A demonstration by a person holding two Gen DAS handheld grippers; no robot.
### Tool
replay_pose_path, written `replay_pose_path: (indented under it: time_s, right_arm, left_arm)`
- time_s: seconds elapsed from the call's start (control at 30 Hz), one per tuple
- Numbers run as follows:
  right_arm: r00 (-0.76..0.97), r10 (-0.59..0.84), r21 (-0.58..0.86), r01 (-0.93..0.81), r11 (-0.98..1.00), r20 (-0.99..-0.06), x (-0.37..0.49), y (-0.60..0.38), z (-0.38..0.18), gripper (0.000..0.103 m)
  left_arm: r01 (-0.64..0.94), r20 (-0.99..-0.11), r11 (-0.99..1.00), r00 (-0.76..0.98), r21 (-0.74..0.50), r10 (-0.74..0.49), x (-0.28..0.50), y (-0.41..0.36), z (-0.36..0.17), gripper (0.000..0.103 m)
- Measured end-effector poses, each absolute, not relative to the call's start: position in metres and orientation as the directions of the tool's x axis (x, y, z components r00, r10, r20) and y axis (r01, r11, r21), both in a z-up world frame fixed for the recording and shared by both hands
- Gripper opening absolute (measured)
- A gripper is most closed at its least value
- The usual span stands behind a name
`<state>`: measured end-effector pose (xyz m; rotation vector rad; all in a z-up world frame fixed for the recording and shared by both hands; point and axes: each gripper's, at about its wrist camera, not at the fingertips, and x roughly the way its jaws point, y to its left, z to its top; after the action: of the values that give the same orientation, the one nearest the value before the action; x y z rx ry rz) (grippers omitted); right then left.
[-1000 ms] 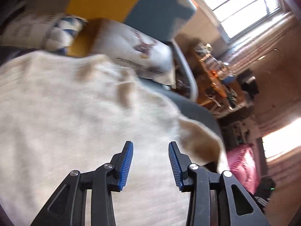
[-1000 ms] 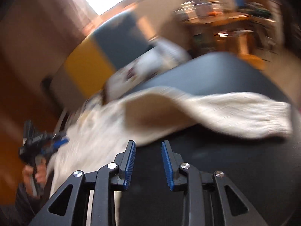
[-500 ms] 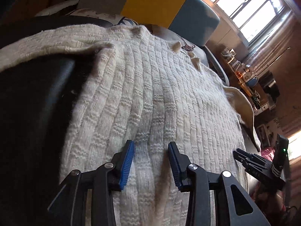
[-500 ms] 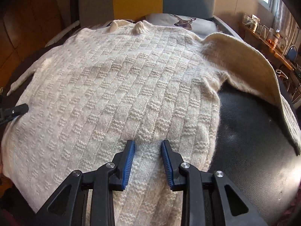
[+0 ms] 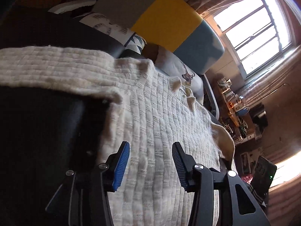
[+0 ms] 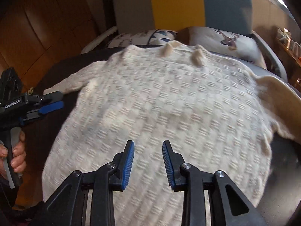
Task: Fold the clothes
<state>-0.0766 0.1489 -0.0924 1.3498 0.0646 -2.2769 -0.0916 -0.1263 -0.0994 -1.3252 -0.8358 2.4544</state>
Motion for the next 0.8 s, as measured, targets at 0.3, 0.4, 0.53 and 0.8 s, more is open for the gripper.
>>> replay_pose_path:
  time_s: [0.3,0.4,0.53,0.8]
  right_arm:
    - [-0.415,-0.393,0.135,0.527,-0.839,-0.821,-0.040,0.124,-0.135,0.031]
    - [-0.397,-0.441,0.228,0.480,-0.847,-0.805,-0.043,0.138,-0.130,0.031]
    - [-0.365,-0.550,0.371,0.455,-0.809,-0.751,-0.030,0.159,-0.106,0.032]
    - [-0.460,-0.543,0.483,0.252,-0.839,-0.703,0.016,0.256,-0.090,0.038]
  left_arm:
    - [0.069,-0.791,-0.889,-0.492,-0.453,0.365,-0.117,-0.139,-0.150,0.011]
    - [0.132,-0.788,-0.852,-0.473,-0.506,0.395,-0.117,-0.162,-0.139,0.013]
    - [0.192,-0.729,-0.779,-0.535,-0.597,0.428,-0.062,-0.202,-0.123,0.033]
    - [0.169,-0.638,-0.648,-0.471,-0.743,0.609,0.053,-0.211,-0.148,0.038]
